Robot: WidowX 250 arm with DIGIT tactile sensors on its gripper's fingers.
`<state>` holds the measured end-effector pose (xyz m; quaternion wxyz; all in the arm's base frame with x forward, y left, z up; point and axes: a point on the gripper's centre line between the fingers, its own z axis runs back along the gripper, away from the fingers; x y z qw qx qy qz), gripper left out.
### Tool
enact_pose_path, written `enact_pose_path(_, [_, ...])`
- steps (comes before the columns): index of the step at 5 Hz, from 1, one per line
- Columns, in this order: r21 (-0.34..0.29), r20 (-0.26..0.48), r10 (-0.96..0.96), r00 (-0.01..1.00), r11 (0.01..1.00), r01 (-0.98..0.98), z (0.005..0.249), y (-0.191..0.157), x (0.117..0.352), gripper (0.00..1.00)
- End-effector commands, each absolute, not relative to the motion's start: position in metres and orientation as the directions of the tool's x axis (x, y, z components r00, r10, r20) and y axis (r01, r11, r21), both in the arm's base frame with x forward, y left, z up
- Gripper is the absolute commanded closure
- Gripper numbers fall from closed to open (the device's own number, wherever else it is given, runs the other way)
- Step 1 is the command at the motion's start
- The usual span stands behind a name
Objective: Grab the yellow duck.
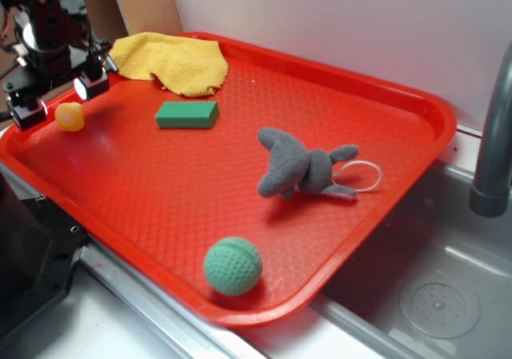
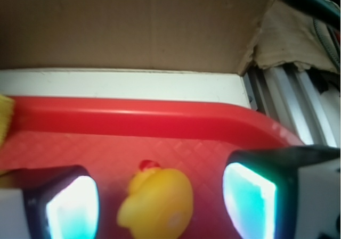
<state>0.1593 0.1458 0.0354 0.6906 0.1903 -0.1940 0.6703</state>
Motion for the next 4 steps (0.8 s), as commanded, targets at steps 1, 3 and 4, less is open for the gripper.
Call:
enact_pose_path(1, [0.0,0.553,0.833,0.021,0.025,-1.0,0.0276,0.1471,0.1532,0.12])
enact_pose_path(3, [-0.023,0.559,0.829,0.003,0.019,-1.0,0.0262,0.1474,0.1496,1.0])
enact_pose_path(4, [-0.036,0.567,0.824,-0.004,0.02,-0.999,0.0302,0.1482,0.1511,1.0])
